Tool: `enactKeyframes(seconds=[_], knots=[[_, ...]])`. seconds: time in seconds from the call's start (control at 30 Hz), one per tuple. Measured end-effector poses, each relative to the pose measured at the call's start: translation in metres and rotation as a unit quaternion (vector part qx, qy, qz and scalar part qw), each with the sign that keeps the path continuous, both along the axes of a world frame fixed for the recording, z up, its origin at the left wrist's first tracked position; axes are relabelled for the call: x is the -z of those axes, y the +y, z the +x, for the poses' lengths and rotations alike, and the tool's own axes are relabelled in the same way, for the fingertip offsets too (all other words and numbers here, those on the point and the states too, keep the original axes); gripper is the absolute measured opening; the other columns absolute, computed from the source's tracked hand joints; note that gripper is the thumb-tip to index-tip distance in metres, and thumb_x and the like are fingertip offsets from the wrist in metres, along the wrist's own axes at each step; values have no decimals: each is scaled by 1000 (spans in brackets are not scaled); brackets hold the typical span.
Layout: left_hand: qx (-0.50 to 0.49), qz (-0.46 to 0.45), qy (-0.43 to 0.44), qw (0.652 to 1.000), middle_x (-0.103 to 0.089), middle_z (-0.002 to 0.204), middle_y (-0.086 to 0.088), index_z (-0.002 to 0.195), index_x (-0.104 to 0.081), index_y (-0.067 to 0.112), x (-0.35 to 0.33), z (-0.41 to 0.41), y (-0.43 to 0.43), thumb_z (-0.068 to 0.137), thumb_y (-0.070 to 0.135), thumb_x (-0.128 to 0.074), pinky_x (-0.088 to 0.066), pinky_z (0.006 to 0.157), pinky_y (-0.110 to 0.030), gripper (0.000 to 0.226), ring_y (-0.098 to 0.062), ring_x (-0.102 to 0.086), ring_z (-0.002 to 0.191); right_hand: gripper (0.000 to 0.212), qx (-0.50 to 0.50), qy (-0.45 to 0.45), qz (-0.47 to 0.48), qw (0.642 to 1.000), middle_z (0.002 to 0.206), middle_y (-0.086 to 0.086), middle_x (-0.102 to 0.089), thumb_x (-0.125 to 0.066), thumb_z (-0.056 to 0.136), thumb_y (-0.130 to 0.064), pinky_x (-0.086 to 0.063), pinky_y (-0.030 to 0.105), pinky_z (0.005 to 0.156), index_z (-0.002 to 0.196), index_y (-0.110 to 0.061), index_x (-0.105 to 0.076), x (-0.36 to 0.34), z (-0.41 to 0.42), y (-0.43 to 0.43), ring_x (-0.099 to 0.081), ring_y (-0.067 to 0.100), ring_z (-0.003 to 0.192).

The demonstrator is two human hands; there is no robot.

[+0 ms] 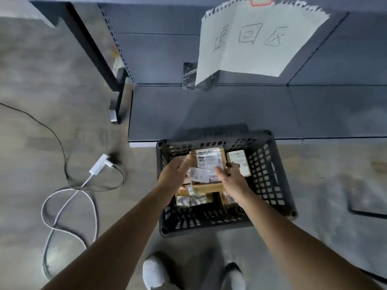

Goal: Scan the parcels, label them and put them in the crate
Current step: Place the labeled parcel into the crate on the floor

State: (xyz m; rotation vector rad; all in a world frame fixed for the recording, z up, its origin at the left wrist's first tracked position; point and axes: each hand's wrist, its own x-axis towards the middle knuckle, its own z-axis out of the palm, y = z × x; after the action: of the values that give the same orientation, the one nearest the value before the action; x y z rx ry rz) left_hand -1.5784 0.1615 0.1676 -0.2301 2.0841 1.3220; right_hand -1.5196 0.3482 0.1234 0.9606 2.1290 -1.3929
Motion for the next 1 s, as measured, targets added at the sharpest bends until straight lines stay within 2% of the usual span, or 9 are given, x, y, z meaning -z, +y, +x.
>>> enactKeyframes(seconds=[0.1,0.17,0.23,0.33,0.4,0.47,0.57,0.83,1.0], knots=[[-33,-9,26,999,-65,102,-19,107,-62,8,50,-1,-9,82,70,-40,-53,67,-33,71,-25,-64,82,89,-20,-17,23,999,152,14,-38,-50,90,-65,-42,32,87,152,-9,-17,58,-20,-23,-46,32,131],[-47,-34,31,998,-64,109,-24,114,-60,3,84,-3,-16,79,75,-38,-49,66,-32,83,-30,-65,89,79,-35,-13,20,999,143,13,-48,-47,93,-62,-39,19,66,147,-11,-23,94,-31,-34,-58,22,106],[-61,-42,23,997,-61,115,-27,120,-57,1,113,-5,-19,83,73,-41,-53,78,-41,83,-39,-62,103,64,-41,-12,8,999,132,10,-56,-44,96,-59,-33,13,52,140,-15,-29,127,-39,-41,-50,5,74],[-74,-60,16,995,-62,120,-16,125,-56,7,144,-1,-18,80,74,-42,-50,92,-43,82,-30,-60,109,58,-30,-7,6,1000,111,4,-61,-40,99,-54,-36,11,41,140,-14,-29,163,-45,-50,-44,-1,64],[-74,-59,7,996,-56,131,-14,133,-50,11,159,4,-12,83,71,-45,-46,100,-44,78,-28,-55,118,60,-30,-5,3,1000,118,8,-58,-38,100,-53,-42,19,52,144,-13,-25,178,-49,-53,-53,10,72],[-72,-58,-2,996,-47,141,-11,142,-42,16,171,6,-7,84,70,-47,-41,105,-43,79,-27,-48,127,58,-42,-10,-4,999,137,14,-52,-34,103,-49,-43,28,74,146,-13,-24,189,-53,-56,-59,27,101],[-60,-62,1,996,-45,143,-9,144,-38,17,176,8,-5,82,71,-47,-40,106,-42,83,-25,-45,130,58,-64,-26,-26,997,150,14,-40,-30,104,-48,-39,33,87,150,-15,-20,190,-55,-59,-49,34,128],[-43,-100,21,994,-41,144,-8,144,-36,20,82,23,-4,79,76,-46,-42,99,-39,86,-26,-44,129,65,-102,-18,36,994,144,14,-49,-34,101,-55,-41,20,65,152,-17,-21,80,-35,-41,-58,27,116],[-24,-151,68,986,-44,136,-7,140,-37,26,-47,26,-17,74,81,-43,-43,99,-46,86,-28,-46,123,68,-146,25,64,987,158,7,-32,-44,98,-55,-33,33,105,154,-23,-22,-61,-24,-30,-38,27,140]])
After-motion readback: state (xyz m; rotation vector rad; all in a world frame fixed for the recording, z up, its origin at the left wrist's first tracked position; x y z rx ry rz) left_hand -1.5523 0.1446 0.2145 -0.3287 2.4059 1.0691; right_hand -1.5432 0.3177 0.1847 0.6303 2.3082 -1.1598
